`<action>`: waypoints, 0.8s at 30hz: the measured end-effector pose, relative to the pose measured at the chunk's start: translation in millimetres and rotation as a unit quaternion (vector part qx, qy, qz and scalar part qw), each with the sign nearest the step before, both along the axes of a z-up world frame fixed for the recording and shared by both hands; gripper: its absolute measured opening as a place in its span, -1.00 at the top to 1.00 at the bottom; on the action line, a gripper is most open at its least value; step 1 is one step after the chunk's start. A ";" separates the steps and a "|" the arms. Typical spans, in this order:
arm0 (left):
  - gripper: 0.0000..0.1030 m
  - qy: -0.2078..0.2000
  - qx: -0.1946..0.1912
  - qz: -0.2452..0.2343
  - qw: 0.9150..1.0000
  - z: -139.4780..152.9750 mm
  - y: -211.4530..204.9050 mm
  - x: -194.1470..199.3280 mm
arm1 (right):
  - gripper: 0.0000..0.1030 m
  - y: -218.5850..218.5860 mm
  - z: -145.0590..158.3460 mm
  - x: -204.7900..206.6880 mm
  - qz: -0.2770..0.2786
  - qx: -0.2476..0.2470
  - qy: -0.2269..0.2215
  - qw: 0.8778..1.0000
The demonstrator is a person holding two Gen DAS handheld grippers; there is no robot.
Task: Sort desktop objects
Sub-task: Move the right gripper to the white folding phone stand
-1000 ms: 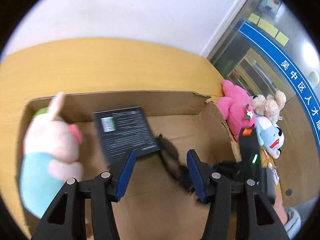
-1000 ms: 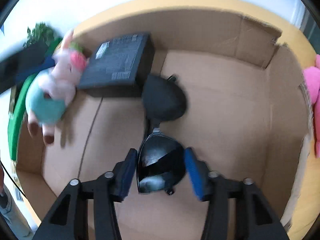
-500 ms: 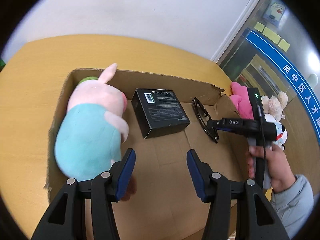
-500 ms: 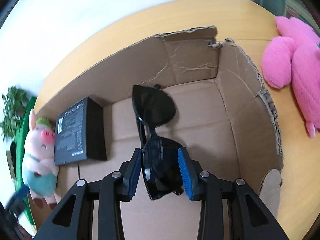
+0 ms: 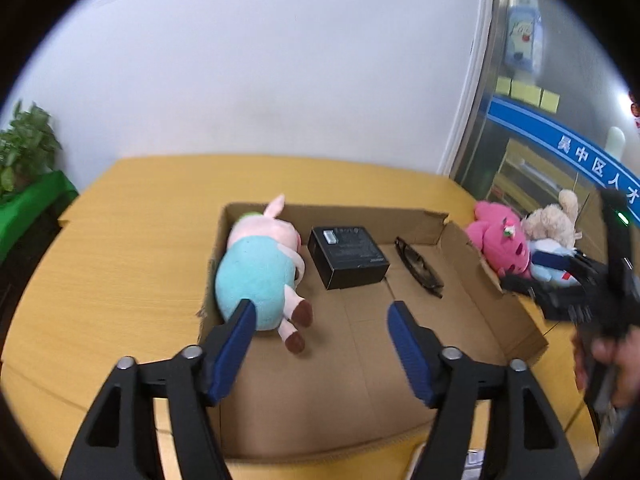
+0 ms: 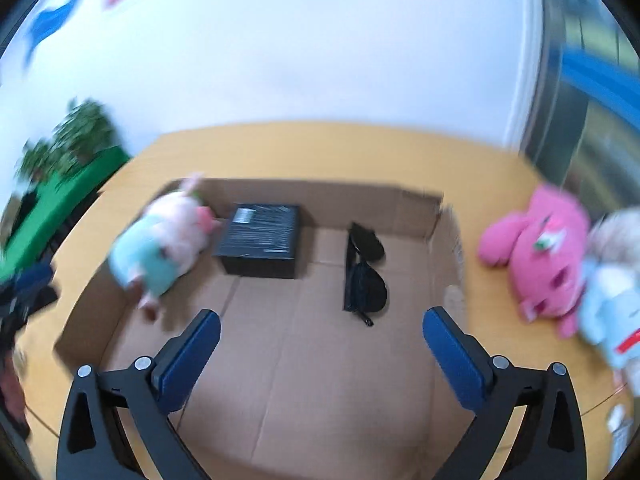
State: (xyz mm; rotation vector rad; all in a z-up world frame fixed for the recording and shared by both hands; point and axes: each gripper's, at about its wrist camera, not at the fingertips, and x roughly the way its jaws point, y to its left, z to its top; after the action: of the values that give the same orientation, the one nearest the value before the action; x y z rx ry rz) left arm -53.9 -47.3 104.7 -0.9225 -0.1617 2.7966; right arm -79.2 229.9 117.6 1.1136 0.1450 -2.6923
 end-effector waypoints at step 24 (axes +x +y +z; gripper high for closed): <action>-0.53 0.048 -0.005 -0.052 0.998 18.6 73.8 123.4 | -1.00 -6.5 22.2 171.8 -0.042 -0.021 0.066 0.997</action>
State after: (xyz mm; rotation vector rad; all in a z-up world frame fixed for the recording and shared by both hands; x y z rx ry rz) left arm 69.6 26.5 123.3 -0.7741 -0.0845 2.7406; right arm 92.6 223.4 139.8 0.9505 0.0654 -2.8292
